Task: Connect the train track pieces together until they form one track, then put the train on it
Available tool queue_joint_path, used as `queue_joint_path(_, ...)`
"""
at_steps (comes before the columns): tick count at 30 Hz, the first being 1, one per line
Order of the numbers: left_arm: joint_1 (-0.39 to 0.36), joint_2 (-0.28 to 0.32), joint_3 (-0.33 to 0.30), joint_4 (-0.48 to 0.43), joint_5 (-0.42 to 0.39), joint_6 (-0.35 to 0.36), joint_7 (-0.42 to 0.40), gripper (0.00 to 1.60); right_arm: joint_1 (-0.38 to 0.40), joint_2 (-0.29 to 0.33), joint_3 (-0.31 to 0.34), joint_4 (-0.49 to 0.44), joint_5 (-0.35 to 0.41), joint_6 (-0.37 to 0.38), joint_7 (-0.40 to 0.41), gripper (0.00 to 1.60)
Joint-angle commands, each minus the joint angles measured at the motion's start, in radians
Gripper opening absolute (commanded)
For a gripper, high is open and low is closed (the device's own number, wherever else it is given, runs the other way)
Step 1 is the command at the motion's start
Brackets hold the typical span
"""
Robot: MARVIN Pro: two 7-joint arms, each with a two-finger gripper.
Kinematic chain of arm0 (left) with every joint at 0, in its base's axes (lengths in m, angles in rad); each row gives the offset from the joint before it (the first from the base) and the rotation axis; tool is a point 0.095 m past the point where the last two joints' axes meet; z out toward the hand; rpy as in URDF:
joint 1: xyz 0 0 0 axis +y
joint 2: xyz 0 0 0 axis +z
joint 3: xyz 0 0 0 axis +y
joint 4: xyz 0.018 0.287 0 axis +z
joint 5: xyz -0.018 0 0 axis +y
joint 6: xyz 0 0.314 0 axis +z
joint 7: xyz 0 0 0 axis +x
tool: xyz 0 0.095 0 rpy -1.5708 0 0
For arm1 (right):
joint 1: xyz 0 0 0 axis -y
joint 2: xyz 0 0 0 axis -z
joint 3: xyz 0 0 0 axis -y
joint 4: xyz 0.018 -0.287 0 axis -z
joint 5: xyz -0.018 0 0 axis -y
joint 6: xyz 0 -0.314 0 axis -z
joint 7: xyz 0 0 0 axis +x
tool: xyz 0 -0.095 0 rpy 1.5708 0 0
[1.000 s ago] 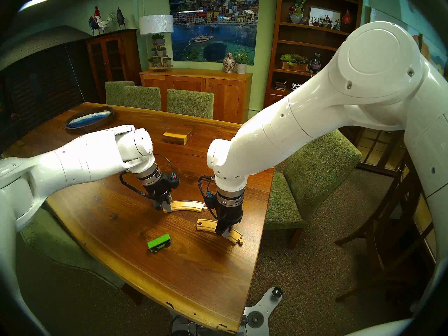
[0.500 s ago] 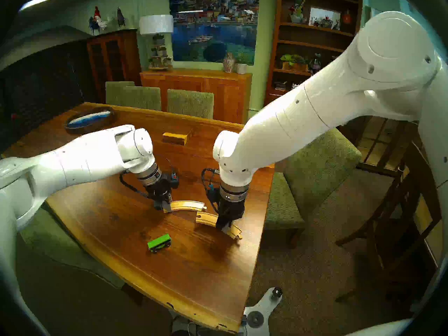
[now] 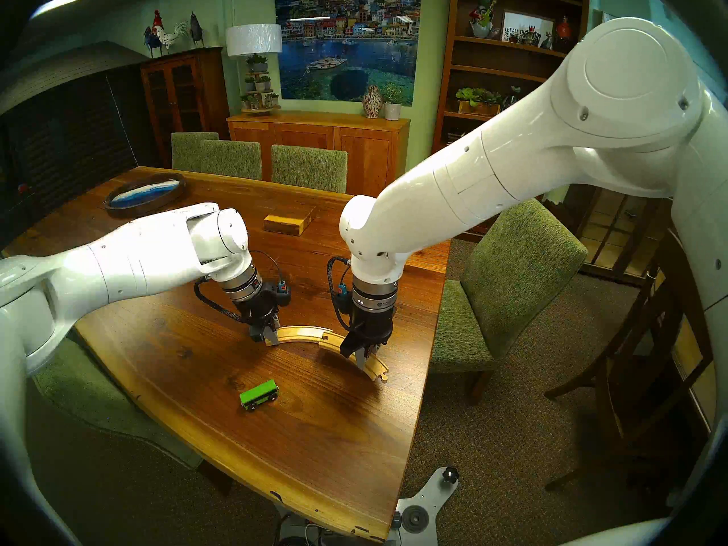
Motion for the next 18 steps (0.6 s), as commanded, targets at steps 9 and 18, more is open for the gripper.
queue_joint_path(9, -0.025, -0.002, -0.016, 0.002, 0.001, 0.000, 0.002, 0.00, -0.031, -0.071, -0.039, 0.114, 0.182, 0.088, -0.081, 0.00)
queue_joint_path(18, -0.025, -0.002, -0.016, 0.002, 0.001, 0.000, 0.002, 0.00, -0.004, -0.072, -0.056, 0.054, 0.222, 0.007, -0.135, 0.00)
